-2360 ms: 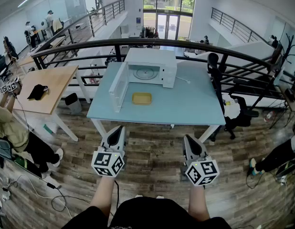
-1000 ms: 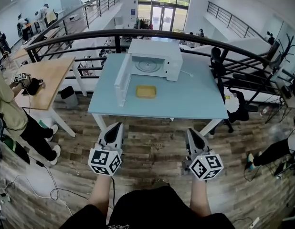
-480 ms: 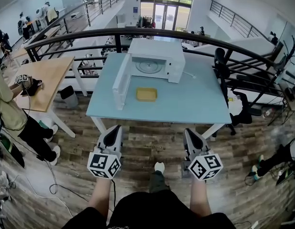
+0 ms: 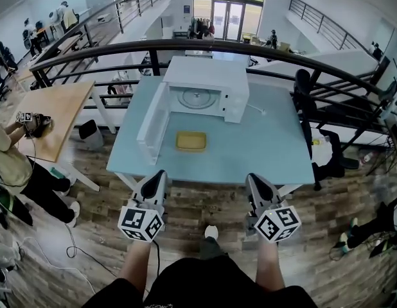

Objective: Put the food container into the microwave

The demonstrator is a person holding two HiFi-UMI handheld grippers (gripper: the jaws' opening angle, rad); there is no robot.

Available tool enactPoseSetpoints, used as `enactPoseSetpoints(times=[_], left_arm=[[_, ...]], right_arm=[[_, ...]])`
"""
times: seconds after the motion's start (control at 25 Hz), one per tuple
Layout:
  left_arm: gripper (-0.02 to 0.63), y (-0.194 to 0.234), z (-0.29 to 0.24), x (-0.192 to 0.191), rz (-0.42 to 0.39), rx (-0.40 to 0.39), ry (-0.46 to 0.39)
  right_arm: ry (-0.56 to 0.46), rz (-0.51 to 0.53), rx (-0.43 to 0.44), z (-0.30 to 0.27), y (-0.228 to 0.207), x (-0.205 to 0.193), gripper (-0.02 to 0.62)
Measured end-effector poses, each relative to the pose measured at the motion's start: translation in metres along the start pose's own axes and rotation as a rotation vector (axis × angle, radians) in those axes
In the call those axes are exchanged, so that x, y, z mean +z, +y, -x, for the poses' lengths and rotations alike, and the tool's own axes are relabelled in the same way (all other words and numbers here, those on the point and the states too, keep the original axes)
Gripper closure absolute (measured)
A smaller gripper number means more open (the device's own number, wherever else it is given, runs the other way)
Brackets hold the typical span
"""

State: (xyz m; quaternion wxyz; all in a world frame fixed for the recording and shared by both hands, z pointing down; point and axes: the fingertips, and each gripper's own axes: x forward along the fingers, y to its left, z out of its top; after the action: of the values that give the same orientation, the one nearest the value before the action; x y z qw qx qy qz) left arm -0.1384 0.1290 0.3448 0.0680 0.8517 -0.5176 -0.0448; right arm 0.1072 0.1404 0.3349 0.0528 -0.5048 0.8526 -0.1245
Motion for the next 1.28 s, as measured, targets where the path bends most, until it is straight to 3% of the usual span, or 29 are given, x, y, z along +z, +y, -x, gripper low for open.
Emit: enactPoseSetpoints(times=[0.24, 0.44, 0.76, 1.0, 1.28], left_arm=[[0.598, 0.0, -0.067, -0.008, 0.001, 0.0, 0.059], [0.598, 0.006, -0.109, -0.026, -0.01, 0.016, 0.073], [0.598, 0.015, -0.176, -0.049, -0.023, 0.085, 0.145], [0.598, 0.029, -0.195, -0.064, -0.014, 0.128, 0.169], [0.598, 0.046, -0.201, -0.08, 0.068, 0.153, 0.192]], right_arm=[[0.028, -0.006, 0.027, -0.049, -0.052, 0.011, 0.589], [0.065, -0.003, 0.044, -0.085, -0.09, -0.009, 0.589], [0.114, -0.035, 0.13, -0.141, -0.143, -0.01, 0.589], [0.171, -0.023, 0.181, -0.171, -0.156, -0.023, 0.589], [0.192, -0.037, 0.207, -0.19, -0.157, -0.034, 0.589]])
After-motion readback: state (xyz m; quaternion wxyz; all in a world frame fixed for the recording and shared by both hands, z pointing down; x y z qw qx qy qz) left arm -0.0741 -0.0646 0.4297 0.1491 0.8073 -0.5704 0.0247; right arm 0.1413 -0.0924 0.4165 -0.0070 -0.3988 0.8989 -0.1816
